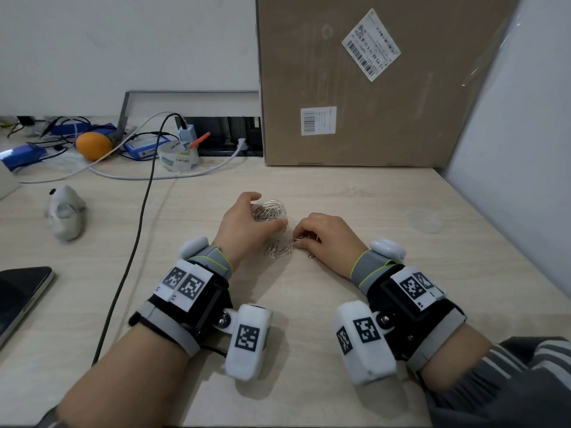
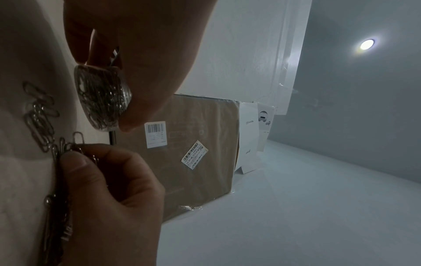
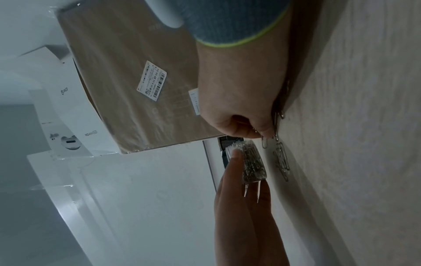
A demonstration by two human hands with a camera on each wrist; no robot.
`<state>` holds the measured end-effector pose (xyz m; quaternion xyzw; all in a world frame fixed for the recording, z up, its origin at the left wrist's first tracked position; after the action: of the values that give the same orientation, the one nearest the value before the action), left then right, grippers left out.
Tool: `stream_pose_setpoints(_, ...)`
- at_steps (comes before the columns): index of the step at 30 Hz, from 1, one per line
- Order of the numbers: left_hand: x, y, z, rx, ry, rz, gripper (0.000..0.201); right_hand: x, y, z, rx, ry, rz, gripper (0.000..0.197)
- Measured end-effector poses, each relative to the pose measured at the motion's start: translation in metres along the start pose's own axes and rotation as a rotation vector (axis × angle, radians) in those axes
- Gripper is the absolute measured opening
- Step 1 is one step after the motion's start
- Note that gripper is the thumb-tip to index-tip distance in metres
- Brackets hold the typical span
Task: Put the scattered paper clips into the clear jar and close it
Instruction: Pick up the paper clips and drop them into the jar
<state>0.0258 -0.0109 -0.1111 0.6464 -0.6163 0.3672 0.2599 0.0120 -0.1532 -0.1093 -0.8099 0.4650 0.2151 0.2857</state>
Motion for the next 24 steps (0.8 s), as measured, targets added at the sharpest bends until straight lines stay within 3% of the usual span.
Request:
stream_pose_setpoints(3,0.000,0.000,0.000,0.003,-0.005,0.001,0.069,0.005,-0.001,-0.013,0.101,-0.045,0.038,0.013)
stream_pose_setpoints(9,-0.003,-0.002,0.002,-0.012,-0.014,0.001,0.070,0.023,0.008,-0.046,0.440,-0.336,0.140,0.009)
stream_pose_setpoints(15,0.015,0.005,0.014,-0.123,-0.042,0.107,0.075,0.015,0.018,-0.070,0.659,-0.484,0.055,0.009)
stream_pose_setpoints(19,0.023,0.013,0.029,-0.239,-0.041,0.163,0.080,-0.008,0.019,-0.069,0.614,-0.486,-0.060,0.009)
stream_pose_setpoints(24,0.029,0.016,0.031,-0.248,-0.045,0.205,0.078,-0.009,0.012,-0.044,0.402,-0.379,0.001,0.017)
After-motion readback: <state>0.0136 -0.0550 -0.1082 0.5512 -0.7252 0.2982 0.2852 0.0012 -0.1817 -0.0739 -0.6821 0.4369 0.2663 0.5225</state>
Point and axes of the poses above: each hand's wrist, its own y-axis away from the middle knuckle, its own z-axis out of the palm, x = y × z, the point moved 10 cm from there along -y, towards the middle knuckle, and after that the axes turned 9 degrees about -y, right-handed, at the moved point
